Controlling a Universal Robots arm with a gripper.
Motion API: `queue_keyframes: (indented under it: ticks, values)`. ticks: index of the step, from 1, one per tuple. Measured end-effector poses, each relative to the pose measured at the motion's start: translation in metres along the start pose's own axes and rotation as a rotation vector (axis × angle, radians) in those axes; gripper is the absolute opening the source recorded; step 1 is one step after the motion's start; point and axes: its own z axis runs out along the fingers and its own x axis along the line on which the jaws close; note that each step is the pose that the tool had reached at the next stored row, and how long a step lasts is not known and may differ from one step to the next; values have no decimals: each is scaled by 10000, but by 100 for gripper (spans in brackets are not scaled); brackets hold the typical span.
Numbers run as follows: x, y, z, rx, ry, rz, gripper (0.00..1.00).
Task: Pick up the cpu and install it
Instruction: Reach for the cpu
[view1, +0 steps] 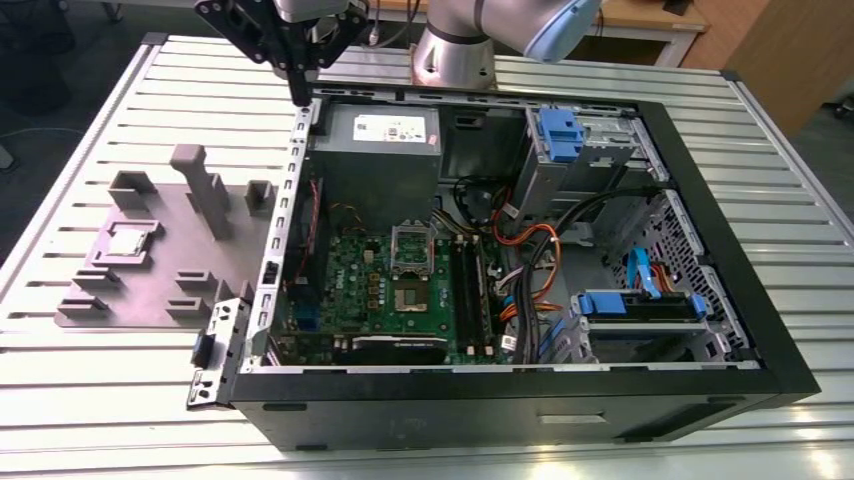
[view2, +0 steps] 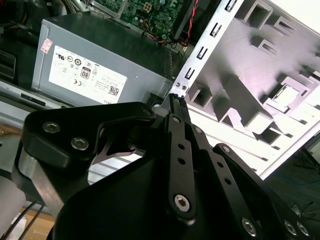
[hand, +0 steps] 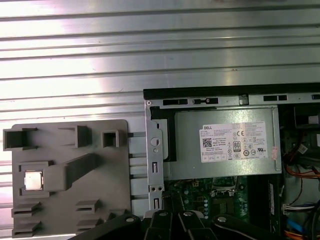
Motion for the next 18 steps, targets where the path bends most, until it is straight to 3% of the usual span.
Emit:
queue_keyframes:
  ticks: [18]
  values:
    - [45, -4, 1, 0, 0, 0, 11]
